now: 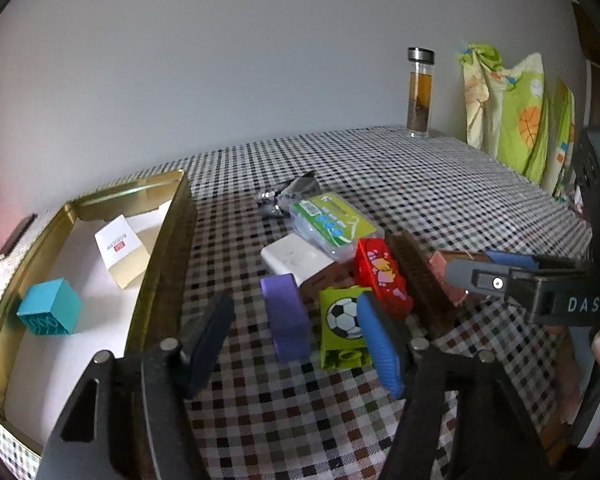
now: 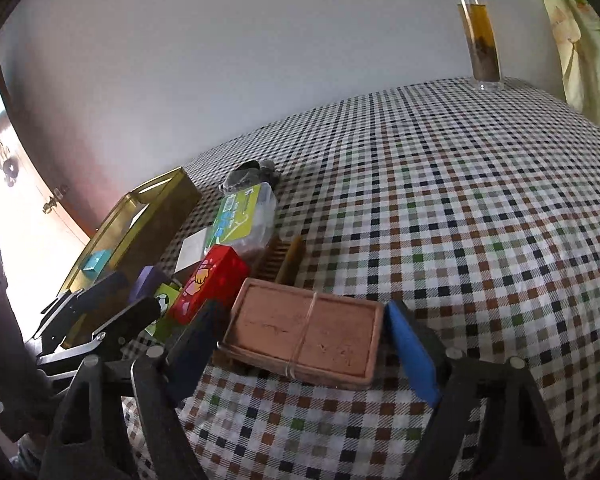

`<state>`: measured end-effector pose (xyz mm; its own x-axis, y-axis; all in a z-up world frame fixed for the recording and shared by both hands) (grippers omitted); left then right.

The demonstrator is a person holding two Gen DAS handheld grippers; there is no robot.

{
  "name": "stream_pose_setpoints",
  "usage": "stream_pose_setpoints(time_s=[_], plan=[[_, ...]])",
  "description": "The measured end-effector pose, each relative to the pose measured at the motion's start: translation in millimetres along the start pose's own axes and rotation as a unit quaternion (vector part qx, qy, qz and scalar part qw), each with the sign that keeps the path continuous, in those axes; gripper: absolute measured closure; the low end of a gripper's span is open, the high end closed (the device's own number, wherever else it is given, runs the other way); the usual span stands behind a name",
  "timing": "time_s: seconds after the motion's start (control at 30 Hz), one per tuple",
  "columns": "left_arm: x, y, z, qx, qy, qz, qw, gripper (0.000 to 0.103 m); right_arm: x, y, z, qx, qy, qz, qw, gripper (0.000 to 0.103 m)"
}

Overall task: Organize rigid objects
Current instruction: 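Grasp the purple block with the left tool while the right tool grasps the brown plate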

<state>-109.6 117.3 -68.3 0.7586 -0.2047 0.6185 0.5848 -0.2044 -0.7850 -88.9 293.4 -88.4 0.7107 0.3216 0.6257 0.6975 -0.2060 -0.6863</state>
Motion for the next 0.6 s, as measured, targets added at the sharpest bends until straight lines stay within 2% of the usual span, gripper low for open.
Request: stream_pose_setpoints(time_s=[0.13,0.17,0.23,0.37,0.5,0.53,0.57,0.6], plan=[[-0.5,0.2,-7.9,0.021,0.010,-0.004,0.9997,0.050,3.3,-1.0,1.2,-0.009,-0.008,0.002,1.000,0.020],[-0.2,0.5,-9.1,0.025,0.008,-0.003,0.9997,0.056,3.2,-1.6,0.6,-0.008,-0.008,0.001,1.000,0.020],[1.4,1.2,-12.2,0.034,0.012,0.000,0.9994,0.061,1.5,-2.9,1.5,-0.006,-0.009,0.000,1.000,0.020],[-1.2,1.0,-13.4,0.038,0.012,-0.006,0.9992,0.061,0.7,-3.8,3.1,-0.005,-0.010,0.000,1.000,0.020],[-3.0,-0.7,-5.6,0.024,-0.015,-0.003,0.9996,0.063,0.2,-4.0,3.1,-0.005,-0.010,0.000,1.000,0.020],[-3.1,-1.4,-1.5,0.014,-0.022,0.000,0.9997,0.067,0.1,-3.9,3.3,-0.005,-0.010,0.000,1.000,0.020],[-3.0,-1.8,0.9,0.008,-0.022,0.002,0.9997,0.077,0.1,-4.0,3.2,-0.004,-0.010,0.000,1.000,0.020],[-3.2,-2.1,2.4,0.003,-0.018,0.002,0.9998,0.080,-0.2,-3.8,3.5,-0.004,-0.010,0.000,1.000,0.020]])
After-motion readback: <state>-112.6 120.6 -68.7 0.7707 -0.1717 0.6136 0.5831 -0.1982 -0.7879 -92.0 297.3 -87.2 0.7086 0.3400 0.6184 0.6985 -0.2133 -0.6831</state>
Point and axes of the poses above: each gripper's, at about its wrist camera, not at the fingertips, and x roughly against the way its jaws point, z to its right, y to its underside, the point moved 1 cm from there along -x, roughly the way its jaws point, and after that the axes turned 1 degree about -y, right-handed, at the moved point
